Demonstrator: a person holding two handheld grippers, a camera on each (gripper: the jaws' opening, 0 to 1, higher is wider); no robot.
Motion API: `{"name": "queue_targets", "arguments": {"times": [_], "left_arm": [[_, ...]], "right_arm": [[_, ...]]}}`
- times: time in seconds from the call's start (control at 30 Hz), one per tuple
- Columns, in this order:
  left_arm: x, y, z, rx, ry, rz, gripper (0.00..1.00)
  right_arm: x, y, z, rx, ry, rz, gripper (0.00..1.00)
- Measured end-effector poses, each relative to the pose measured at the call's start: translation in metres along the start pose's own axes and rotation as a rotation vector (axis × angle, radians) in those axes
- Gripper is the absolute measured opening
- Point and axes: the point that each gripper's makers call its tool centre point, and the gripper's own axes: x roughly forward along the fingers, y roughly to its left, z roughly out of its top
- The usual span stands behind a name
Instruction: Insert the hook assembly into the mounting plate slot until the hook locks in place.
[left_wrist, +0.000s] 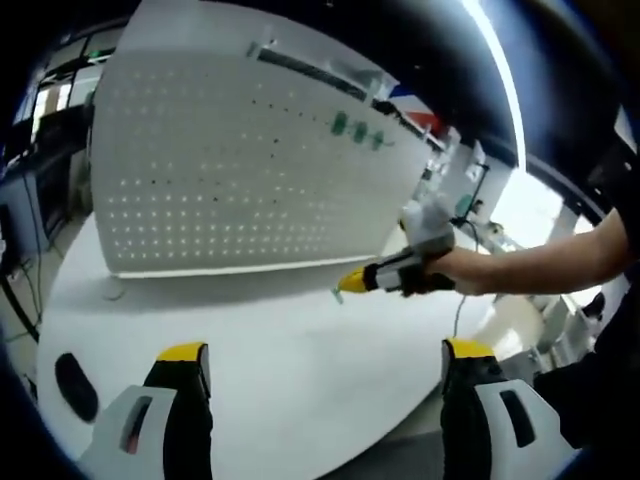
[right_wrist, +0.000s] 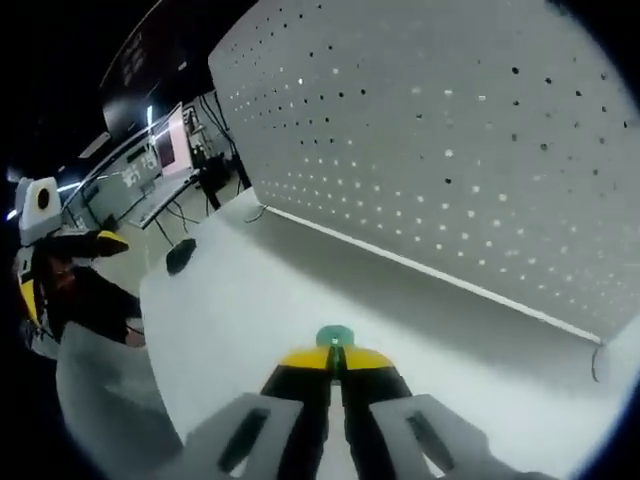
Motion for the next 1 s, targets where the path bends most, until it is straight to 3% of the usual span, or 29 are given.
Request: {"name": "queue_targets", "arguments": {"times": [0.1, 0.2, 0.33, 0.47, 0.77, 0.87, 1.0], "left_arm": [[0.000, -0.001, 0.003, 0.008, -0.002, 0.001, 0.97], [0.000, -0.002, 0.007, 0.015, -0.013, 0.002, 0.97], [0.000, 0.000, 0.011, 0.036, -0.012, 0.025, 0.97], [0.000, -0.002, 0.019, 0.045, -0.022, 0.029, 0.95], [0.004, -0.012, 0.034, 0.050, -0.046, 0.008, 0.85], [0.004, -0.017, 0.039, 0.011, -0.056, -0.013, 0.71], [0.005, -0.021, 0.041, 0.017, -0.057, -0.015, 0.72]], "right_arm": [[-0.007, 0.000, 0.010, 0.060, -0.047, 0.001, 0.00], [-0.017, 0.004, 0.021, 0.064, -0.087, -0.003, 0.00], [-0.034, 0.018, 0.038, 0.166, -0.162, 0.017, 0.00], [-0.049, 0.029, 0.051, 0.195, -0.221, 0.036, 0.00], [-0.083, 0.085, 0.074, 0.285, -0.336, 0.160, 0.00], [-0.099, 0.109, 0.079, 0.299, -0.377, 0.189, 0.00], [-0.110, 0.128, 0.083, 0.329, -0.414, 0.225, 0.00]]}}
